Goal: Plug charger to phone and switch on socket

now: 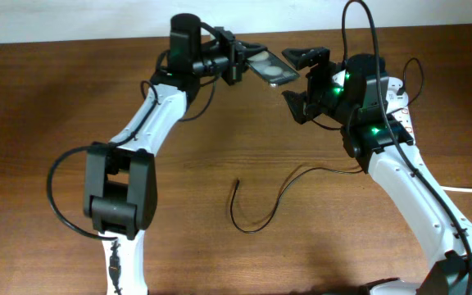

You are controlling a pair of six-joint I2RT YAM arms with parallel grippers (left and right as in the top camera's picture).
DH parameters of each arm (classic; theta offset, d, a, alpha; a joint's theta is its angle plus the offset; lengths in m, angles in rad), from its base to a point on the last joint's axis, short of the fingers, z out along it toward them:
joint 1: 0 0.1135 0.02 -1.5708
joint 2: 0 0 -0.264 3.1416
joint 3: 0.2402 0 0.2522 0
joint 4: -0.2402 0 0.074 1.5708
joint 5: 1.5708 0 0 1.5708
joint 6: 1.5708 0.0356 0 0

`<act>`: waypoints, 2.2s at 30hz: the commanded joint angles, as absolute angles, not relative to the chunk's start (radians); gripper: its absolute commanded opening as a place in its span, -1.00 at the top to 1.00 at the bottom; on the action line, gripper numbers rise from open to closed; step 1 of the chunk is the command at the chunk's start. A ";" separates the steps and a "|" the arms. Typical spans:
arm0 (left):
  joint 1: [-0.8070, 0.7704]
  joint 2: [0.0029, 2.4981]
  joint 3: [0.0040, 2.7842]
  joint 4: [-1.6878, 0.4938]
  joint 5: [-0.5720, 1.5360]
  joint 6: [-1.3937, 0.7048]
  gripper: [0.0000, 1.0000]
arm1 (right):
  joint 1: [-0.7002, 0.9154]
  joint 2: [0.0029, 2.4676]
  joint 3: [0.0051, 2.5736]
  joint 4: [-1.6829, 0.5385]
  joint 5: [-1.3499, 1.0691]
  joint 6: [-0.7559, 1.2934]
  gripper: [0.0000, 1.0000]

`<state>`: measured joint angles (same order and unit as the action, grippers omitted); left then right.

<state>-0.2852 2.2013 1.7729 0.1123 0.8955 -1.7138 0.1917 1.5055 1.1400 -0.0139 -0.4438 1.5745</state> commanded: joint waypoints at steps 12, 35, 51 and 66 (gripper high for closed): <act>0.002 2.204 1.782 0.118 1.362 -1.058 1.00 | 0.196 1.495 1.159 -0.095 -0.674 0.995 -0.97; 0.096 2.204 1.782 0.122 1.471 -0.857 1.00 | 0.649 1.710 1.160 -0.707 -0.185 0.945 -1.00; 0.197 2.204 1.782 0.122 1.471 -0.858 1.00 | 0.707 1.986 1.461 -0.970 -0.107 1.013 -0.74; 0.197 2.205 1.782 0.122 1.471 -0.857 1.00 | 0.707 2.090 1.461 -0.936 -0.038 1.083 -0.24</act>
<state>0.1925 2.2013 1.7729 0.1165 1.4513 -0.8703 0.7021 2.0827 1.4441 -0.9379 -0.0711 1.0733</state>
